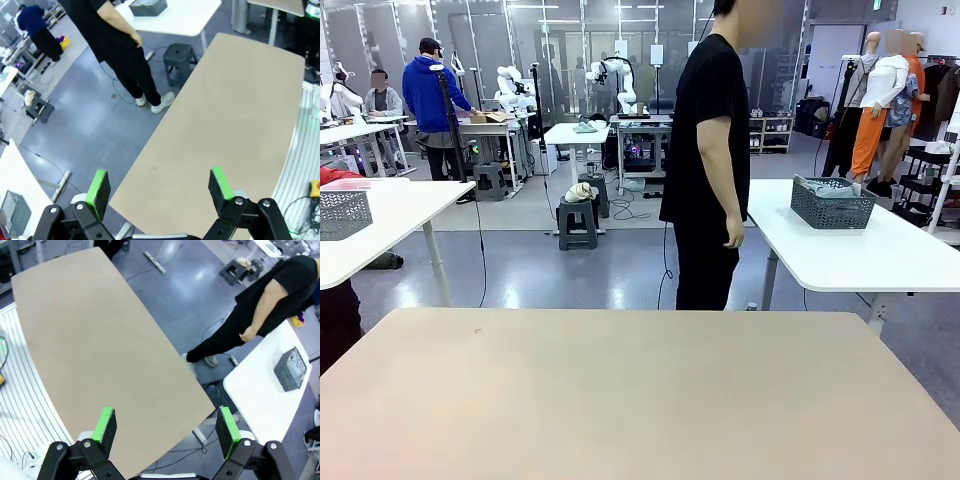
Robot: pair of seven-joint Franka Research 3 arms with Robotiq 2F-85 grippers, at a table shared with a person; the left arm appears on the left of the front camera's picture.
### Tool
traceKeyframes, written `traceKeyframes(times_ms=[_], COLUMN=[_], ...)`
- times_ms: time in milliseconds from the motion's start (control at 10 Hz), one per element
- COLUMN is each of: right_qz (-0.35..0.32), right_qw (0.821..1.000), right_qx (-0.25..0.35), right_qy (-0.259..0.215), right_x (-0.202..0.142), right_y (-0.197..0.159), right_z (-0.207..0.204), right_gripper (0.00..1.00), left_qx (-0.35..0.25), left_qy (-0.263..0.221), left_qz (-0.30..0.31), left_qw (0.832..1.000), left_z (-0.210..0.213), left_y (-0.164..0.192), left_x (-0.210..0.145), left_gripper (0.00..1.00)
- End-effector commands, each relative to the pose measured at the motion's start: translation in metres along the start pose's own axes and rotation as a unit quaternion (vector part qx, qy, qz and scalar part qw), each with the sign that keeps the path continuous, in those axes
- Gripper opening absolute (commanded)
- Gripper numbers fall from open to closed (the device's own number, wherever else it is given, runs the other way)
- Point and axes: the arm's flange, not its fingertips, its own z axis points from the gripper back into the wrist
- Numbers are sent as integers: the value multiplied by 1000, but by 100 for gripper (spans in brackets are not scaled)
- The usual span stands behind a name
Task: Fold the towels and place them in the basket.
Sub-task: When a person lays out a Towel with hook on the table, fold it in half twice.
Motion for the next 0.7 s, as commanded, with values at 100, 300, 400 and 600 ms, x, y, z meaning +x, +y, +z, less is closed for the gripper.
traceKeyframes(times_ms=[100, 300, 400, 600], right_qz=[31, 46, 54, 61], right_qw=[998, 997, 996, 996], right_qx=[48, 60, 61, 59], right_qy=[7, 24, 29, 35], right_x=[0, 1, 2, 5], right_y=[-15, -15, -14, -12], right_z=[11, 17, 20, 23], right_gripper=[100, 100, 100, 100], left_qx=[-31, -51, -61, -71], left_qy=[-11, 1, 9, 11], left_qz=[-20, -37, -47, -45], left_qw=[999, 998, 997, 996], left_z=[1, -2, -3, -2], left_y=[9, 10, 10, 8], left_x=[5, 7, 8, 10], left_gripper=[100, 100, 100, 100])
